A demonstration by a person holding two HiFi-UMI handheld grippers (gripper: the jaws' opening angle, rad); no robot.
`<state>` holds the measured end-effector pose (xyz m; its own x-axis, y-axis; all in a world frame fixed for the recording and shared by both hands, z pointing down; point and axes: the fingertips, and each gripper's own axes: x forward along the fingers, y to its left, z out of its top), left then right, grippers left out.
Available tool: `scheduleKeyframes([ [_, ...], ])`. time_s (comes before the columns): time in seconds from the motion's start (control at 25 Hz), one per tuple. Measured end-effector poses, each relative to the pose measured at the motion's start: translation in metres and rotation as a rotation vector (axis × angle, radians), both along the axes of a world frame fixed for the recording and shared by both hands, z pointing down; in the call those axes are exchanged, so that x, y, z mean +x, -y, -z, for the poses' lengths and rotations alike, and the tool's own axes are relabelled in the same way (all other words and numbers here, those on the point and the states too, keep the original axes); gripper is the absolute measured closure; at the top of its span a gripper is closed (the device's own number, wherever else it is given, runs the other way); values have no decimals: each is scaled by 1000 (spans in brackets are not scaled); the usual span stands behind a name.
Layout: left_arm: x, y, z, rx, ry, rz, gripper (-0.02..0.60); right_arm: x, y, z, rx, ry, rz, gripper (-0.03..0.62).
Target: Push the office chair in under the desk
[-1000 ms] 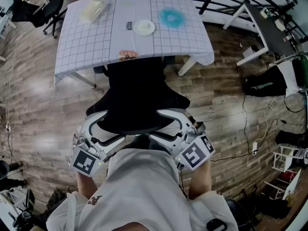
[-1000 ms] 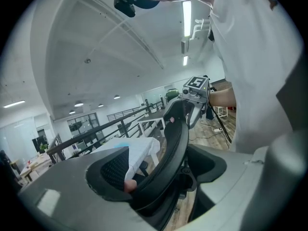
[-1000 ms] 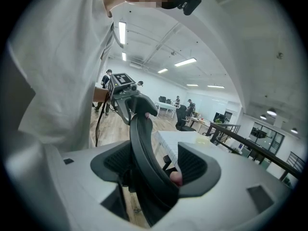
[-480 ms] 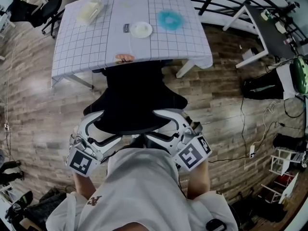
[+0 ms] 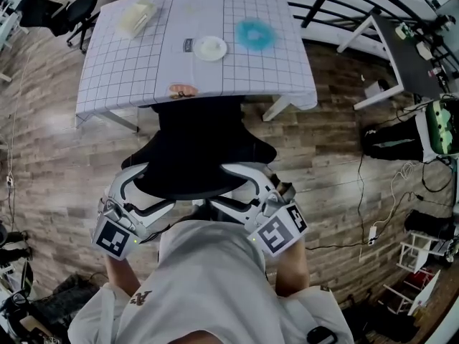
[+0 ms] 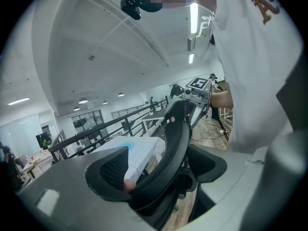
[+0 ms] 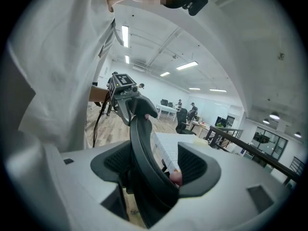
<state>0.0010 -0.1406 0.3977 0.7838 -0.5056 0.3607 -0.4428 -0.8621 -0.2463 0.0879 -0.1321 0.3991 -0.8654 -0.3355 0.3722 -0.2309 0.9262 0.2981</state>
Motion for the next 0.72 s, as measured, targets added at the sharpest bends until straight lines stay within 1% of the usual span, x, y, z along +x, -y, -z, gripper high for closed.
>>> scheduleKeyframes([
  [0.36,11,13,0,-12,10,17,192,12,15,3,11,13,23,284],
  [0.72,13,26,-3,-28,4,26,195,15,29,1,0,2,20,283],
])
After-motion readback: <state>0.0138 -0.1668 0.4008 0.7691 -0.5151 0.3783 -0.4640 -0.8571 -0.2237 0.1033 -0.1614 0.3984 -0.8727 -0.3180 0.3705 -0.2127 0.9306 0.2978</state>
